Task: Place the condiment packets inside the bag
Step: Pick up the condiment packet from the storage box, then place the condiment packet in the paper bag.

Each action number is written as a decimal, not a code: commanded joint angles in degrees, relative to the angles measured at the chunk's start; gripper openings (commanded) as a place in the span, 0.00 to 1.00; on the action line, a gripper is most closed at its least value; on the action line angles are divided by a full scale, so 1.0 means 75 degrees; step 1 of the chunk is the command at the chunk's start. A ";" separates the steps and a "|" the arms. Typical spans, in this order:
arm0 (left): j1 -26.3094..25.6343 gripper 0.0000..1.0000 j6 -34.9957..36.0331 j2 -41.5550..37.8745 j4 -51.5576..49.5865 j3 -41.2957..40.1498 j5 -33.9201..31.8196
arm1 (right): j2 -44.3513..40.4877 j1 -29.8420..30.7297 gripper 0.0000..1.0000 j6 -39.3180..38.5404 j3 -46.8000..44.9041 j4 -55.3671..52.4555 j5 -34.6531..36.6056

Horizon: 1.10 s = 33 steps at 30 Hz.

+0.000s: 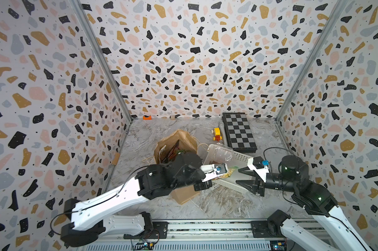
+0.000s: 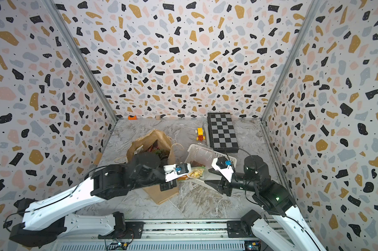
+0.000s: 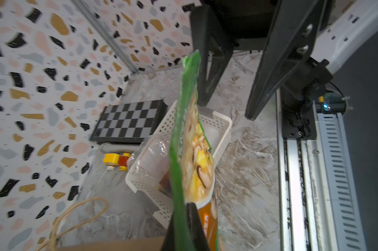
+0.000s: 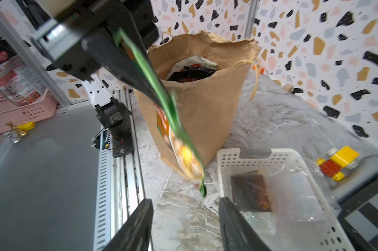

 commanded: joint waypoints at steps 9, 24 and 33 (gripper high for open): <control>0.2627 0.00 -0.0646 -0.2140 0.0962 -0.1063 -0.1308 | -0.0196 0.0031 0.55 0.0706 -0.0494 0.0836 0.1145; 0.3531 0.00 -0.2301 -0.1411 0.1316 -0.2676 -0.0622 | -0.0273 0.0032 0.56 0.0611 -0.0712 0.0641 0.1438; 0.3740 0.00 -0.1619 -0.1744 0.1566 -0.3267 -0.1443 | -0.0275 0.0037 0.56 0.0584 -0.0761 0.0635 0.1574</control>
